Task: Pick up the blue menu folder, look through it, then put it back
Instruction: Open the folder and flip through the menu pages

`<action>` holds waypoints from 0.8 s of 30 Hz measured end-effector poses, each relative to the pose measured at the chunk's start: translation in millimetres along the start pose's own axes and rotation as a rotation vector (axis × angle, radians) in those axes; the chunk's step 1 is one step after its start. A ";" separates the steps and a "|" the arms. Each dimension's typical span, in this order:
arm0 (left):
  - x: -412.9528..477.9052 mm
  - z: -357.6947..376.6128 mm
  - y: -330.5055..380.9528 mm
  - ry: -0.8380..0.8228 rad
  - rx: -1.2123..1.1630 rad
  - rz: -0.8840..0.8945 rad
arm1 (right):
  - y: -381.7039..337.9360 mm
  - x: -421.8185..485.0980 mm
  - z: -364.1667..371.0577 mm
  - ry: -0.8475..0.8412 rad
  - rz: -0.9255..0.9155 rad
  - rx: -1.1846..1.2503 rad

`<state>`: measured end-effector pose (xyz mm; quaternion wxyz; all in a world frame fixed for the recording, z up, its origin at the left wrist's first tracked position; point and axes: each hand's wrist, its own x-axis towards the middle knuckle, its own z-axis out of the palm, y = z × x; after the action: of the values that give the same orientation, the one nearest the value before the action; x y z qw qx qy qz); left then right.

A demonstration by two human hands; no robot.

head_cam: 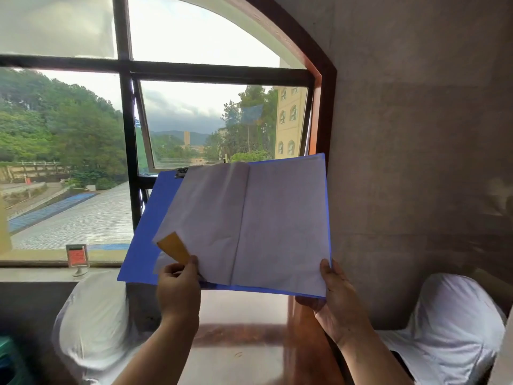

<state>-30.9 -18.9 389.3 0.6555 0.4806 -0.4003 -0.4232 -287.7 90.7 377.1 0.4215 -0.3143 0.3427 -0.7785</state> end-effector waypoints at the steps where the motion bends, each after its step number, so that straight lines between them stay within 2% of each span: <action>1: -1.7 -1.8 2.1 0.047 0.053 0.066 | 0.5 0.0 -0.4 0.001 0.001 0.000; 4: -18.5 -3.3 17.8 0.103 0.312 0.396 | 2.4 -0.4 -0.3 -0.012 -0.002 0.002; 7: -42.5 9.7 27.8 -0.088 0.533 0.867 | 5.9 -2.4 5.2 -0.034 -0.008 -0.009; 9: -56.0 21.1 25.9 -0.274 0.701 1.039 | 7.7 -3.7 11.0 -0.058 -0.008 -0.009; 13: -64.4 36.4 25.0 -0.439 0.938 0.988 | 4.5 -7.5 23.9 -0.115 0.017 0.013; 17: -59.4 42.2 27.6 -0.456 0.895 0.948 | -0.3 -8.5 26.8 -0.110 0.024 -0.009; 21: -52.4 44.9 27.3 -0.343 0.754 1.014 | 1.1 -10.8 21.0 -0.076 -0.002 -0.053; 22: -48.8 43.4 26.1 -0.298 0.719 0.984 | 1.5 -10.9 18.2 -0.068 -0.009 -0.058; 24: -39.6 37.9 23.5 -0.218 0.571 0.803 | -1.1 -9.9 10.4 -0.056 -0.013 -0.053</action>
<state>-74.9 11.4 415.7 0.5633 0.4020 -0.7194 -0.0590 -275.6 97.0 381.9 0.4174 -0.3493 0.3489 -0.7629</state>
